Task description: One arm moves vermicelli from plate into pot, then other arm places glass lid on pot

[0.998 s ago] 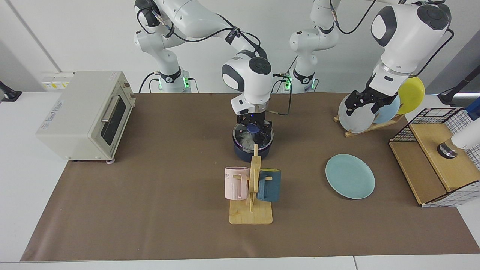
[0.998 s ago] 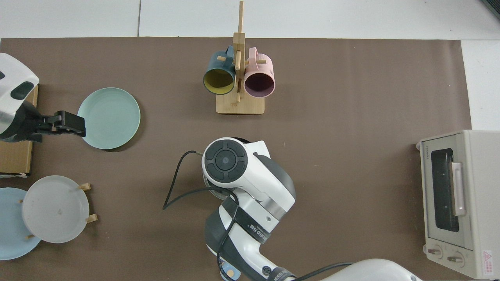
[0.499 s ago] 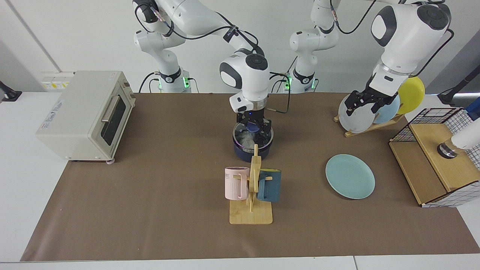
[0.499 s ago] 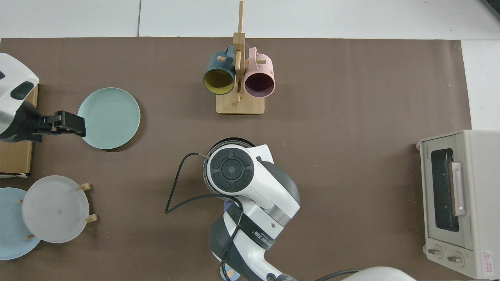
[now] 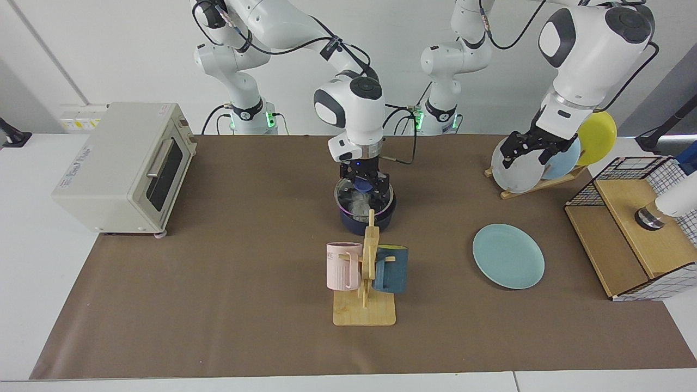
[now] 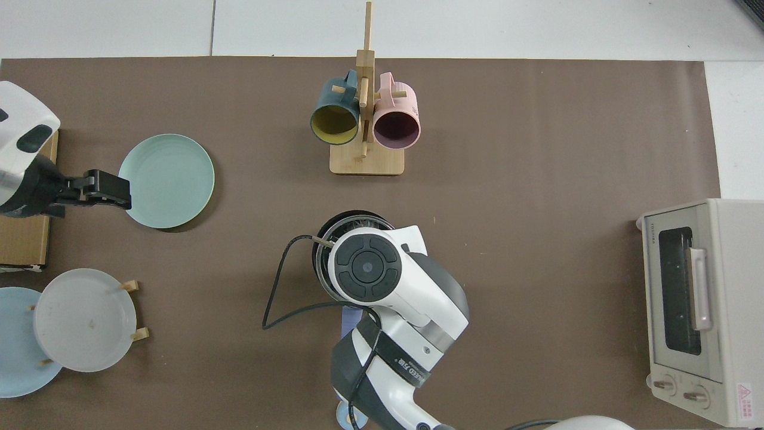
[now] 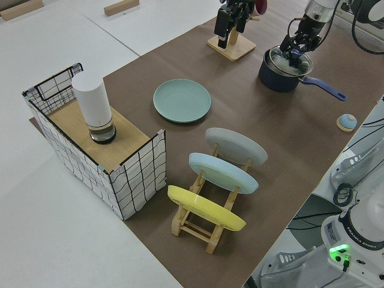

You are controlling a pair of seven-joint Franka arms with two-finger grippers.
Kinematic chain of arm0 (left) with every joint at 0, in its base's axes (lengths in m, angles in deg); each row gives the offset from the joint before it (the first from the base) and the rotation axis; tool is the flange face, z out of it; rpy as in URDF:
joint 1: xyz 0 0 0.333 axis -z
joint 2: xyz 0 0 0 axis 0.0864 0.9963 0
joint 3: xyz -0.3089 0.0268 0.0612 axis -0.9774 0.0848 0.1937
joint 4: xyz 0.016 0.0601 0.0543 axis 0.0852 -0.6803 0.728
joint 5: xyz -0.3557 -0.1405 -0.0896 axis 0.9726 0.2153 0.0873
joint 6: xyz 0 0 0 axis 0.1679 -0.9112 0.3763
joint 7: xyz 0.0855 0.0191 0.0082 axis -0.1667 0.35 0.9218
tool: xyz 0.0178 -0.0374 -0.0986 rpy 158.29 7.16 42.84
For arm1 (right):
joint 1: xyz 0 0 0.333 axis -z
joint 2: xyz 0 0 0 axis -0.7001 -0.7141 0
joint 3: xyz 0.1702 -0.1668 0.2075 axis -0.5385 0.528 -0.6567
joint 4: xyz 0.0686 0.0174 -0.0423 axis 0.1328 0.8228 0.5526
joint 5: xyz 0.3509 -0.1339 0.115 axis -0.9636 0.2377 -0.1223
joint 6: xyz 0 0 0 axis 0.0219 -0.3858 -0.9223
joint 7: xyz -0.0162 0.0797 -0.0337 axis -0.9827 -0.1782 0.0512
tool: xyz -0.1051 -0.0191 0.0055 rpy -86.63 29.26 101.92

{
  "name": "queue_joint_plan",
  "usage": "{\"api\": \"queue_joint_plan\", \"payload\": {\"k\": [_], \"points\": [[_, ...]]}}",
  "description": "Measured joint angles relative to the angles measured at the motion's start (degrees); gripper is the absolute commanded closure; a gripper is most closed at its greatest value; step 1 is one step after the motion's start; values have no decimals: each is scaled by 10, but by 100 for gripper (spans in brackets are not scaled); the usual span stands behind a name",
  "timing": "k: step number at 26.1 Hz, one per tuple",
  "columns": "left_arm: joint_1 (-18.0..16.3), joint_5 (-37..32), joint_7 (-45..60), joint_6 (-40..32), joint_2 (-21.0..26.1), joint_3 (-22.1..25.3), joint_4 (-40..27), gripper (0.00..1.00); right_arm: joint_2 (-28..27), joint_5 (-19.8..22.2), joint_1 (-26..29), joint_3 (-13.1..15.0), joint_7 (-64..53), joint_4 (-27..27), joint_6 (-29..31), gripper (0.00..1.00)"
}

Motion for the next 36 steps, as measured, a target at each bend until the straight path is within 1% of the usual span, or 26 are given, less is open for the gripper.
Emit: {"api": "queue_joint_plan", "payload": {"k": [13,18,21,26,36], "points": [[0,0,0,0,0,-1,0,0,-1,-4,6,-2,0,-2,-5,100],[0,0,0,0,0,-2,0,0,-14,-2,6,-1,-1,-27,-47,100],[0,0,0,0,0,-2,0,0,-27,-1,6,-1,-1,-47,-61,100],[0,0,0,0,0,-3,0,0,-39,-1,5,-1,-1,-64,-64,100],[0,0,0,0,0,-3,0,0,-43,-1,-5,-3,-1,-69,-63,100]]}}
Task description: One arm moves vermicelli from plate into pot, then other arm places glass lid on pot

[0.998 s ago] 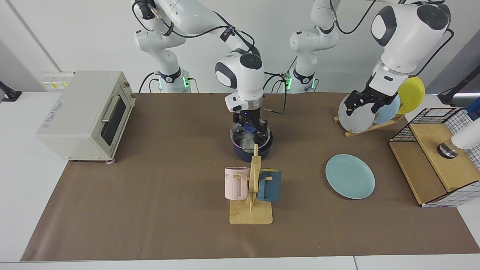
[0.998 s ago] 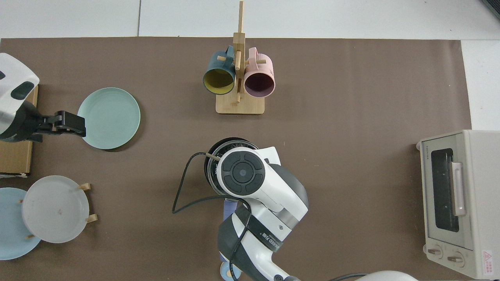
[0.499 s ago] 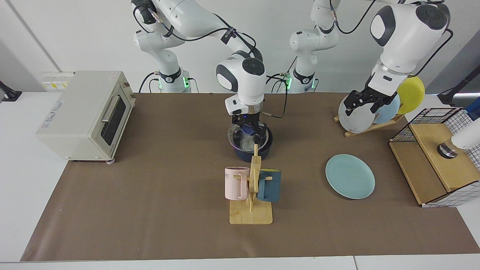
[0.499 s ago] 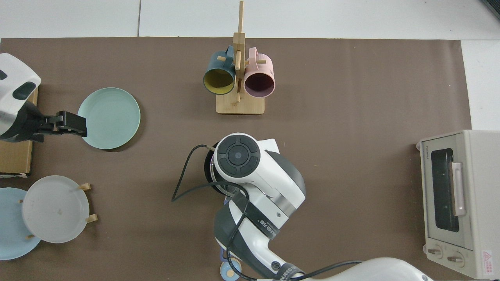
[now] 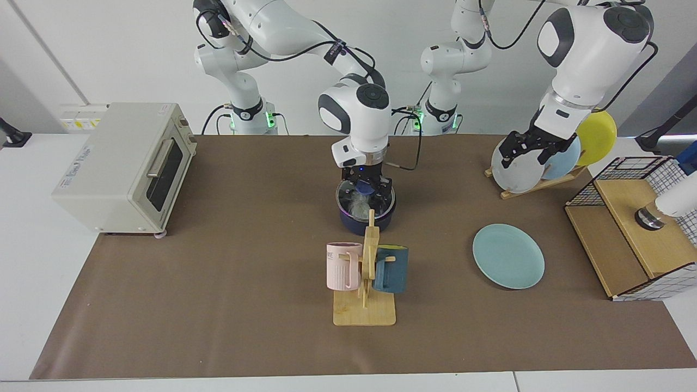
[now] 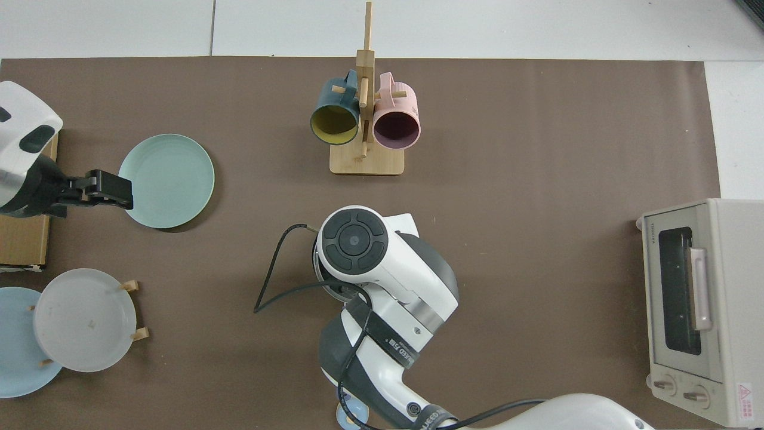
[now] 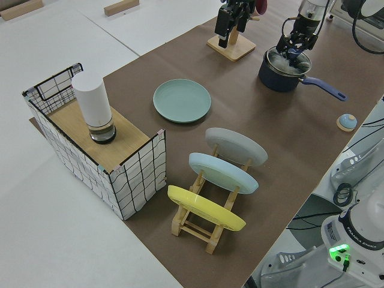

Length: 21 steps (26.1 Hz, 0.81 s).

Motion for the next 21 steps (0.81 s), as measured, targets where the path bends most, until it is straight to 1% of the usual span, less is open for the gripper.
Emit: {"api": "queue_joint_plan", "payload": {"k": [21], "points": [[0,0,0,0,0,0,0,0,-14,1,-2,1,0,-14,1,100]]}}
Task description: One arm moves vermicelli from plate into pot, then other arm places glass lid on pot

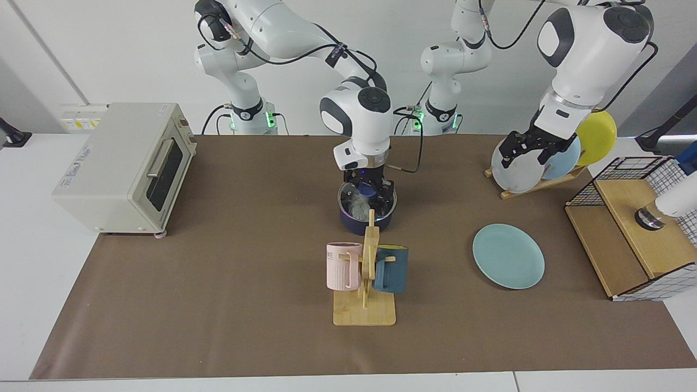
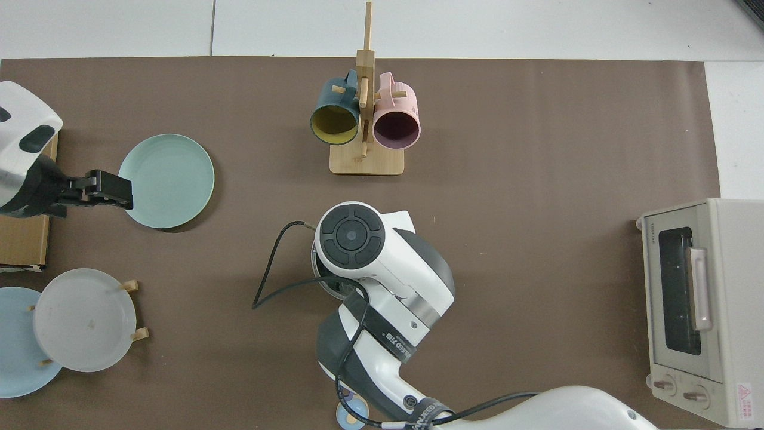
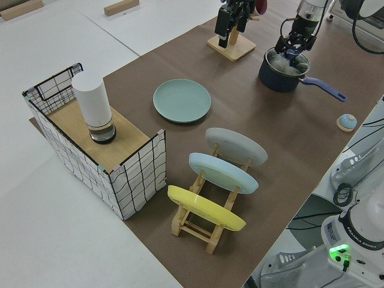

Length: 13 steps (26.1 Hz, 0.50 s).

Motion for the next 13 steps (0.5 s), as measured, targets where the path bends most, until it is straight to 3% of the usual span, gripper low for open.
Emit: {"api": "queue_joint_plan", "payload": {"k": [2,3,5,13], "points": [[0,0,0,0,0,0,0,0,0,0,0,0,0,0,0,100],[0,0,0,0,0,0,0,0,0,0,0,0,0,0,0,81],[0,0,0,0,0,0,0,0,0,0,0,0,0,0,0,0],[0,0,0,0,0,0,0,0,-2,0,0,0,0,-9,-12,0]]}}
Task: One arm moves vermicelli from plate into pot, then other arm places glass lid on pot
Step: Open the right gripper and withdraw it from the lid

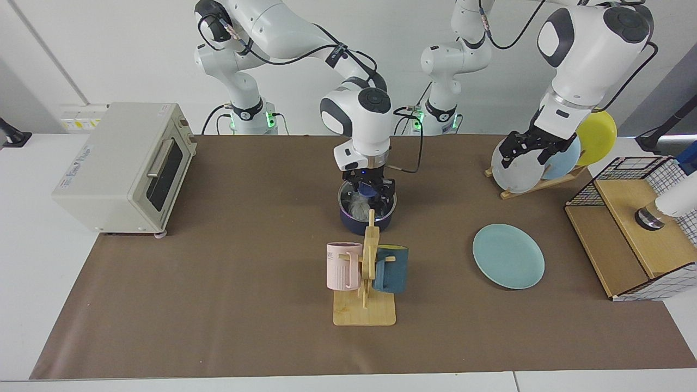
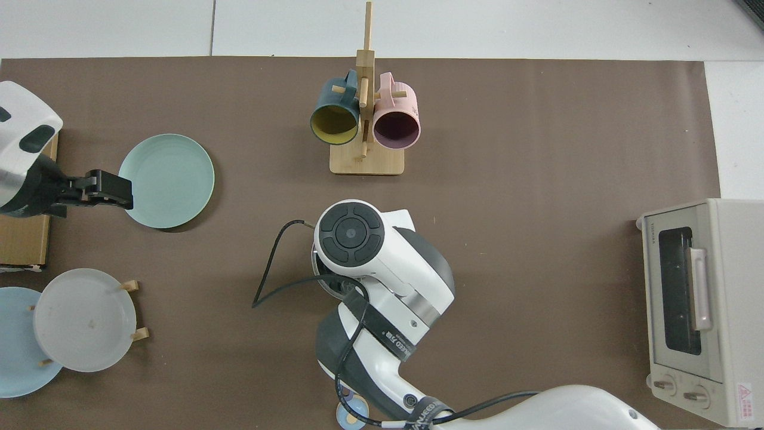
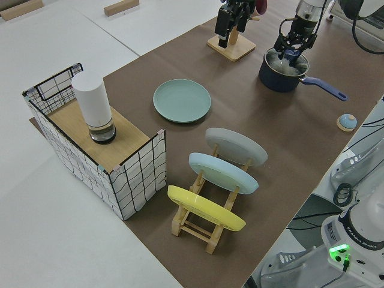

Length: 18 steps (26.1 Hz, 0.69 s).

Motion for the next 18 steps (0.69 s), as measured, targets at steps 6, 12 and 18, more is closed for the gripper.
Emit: {"api": "queue_joint_plan", "payload": {"k": [6,12,18], "points": [[0,0,0,0,0,0,0,0,5,0,0,-2,-4,-71,-93,0],[0,0,0,0,0,0,0,0,38,-6,11,-9,-45,-97,-131,0],[0,0,0,0,0,0,0,0,89,-46,25,13,-126,-101,-180,0]]}}
